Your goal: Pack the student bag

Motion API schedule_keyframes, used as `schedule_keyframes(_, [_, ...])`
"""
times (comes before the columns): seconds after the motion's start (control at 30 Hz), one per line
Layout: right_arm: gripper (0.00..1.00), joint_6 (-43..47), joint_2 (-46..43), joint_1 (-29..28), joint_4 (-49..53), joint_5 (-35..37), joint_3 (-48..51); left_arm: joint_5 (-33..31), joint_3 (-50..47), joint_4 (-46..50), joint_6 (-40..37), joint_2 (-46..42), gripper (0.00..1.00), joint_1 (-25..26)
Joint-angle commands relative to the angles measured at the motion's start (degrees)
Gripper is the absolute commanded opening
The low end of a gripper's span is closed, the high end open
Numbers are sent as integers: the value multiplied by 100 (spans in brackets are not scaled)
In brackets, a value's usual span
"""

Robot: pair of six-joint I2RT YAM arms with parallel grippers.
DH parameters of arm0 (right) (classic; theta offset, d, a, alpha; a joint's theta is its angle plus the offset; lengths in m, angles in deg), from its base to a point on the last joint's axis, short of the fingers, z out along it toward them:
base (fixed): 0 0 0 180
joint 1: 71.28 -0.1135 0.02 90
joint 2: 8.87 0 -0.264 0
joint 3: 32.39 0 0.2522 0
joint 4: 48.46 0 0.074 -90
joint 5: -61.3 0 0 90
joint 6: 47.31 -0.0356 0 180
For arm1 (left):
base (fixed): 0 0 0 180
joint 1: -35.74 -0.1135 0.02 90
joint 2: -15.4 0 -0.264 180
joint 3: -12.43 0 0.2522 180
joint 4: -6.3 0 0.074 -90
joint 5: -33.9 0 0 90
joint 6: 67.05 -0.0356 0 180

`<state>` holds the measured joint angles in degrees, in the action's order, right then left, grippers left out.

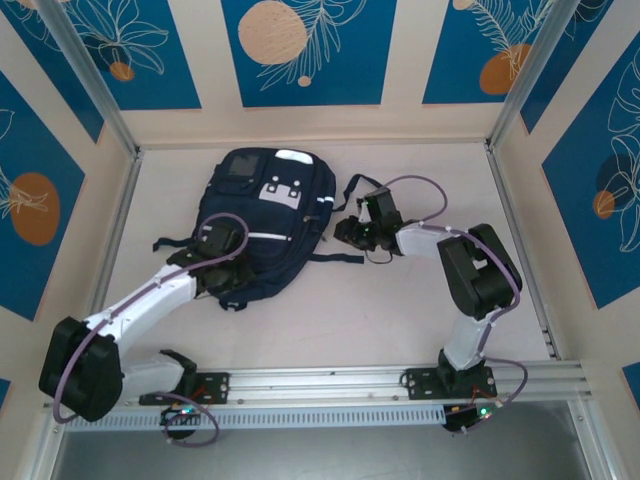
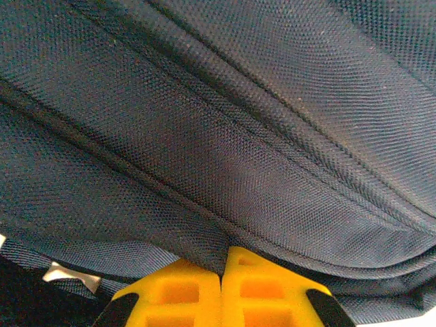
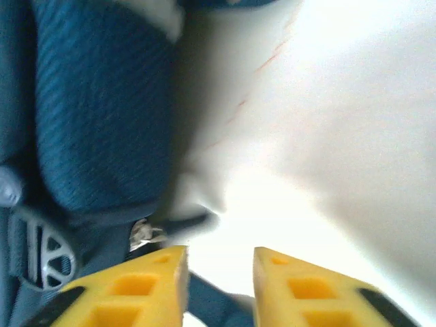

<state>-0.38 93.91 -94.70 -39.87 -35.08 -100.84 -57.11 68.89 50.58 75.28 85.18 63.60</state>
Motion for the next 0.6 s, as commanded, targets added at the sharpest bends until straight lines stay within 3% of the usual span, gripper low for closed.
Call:
schedule_keyframes(0.0, [38, 13, -397, -8, 623, 610, -51, 100, 175, -119, -185, 237, 0, 291])
schedule_keyframes(0.07, [46, 76, -662, -106, 1039, 1187, -77, 167, 233, -298, -168, 419, 0, 497])
schedule_keyframes(0.23, [51, 340, -1473, -443, 1891, 2601, -117, 121, 782, -538, -204, 1126, 0, 1251])
schedule_keyframes(0.33, [55, 373, -2006, -447, 1952, 2815, 85, 62, 1162, -705, -347, 1577, 0, 1621])
schedule_keyframes(0.57, [52, 565, -3079, -306, 1765, 2824, 644, 403, 2250, -765, -759, 2664, 0, 2114])
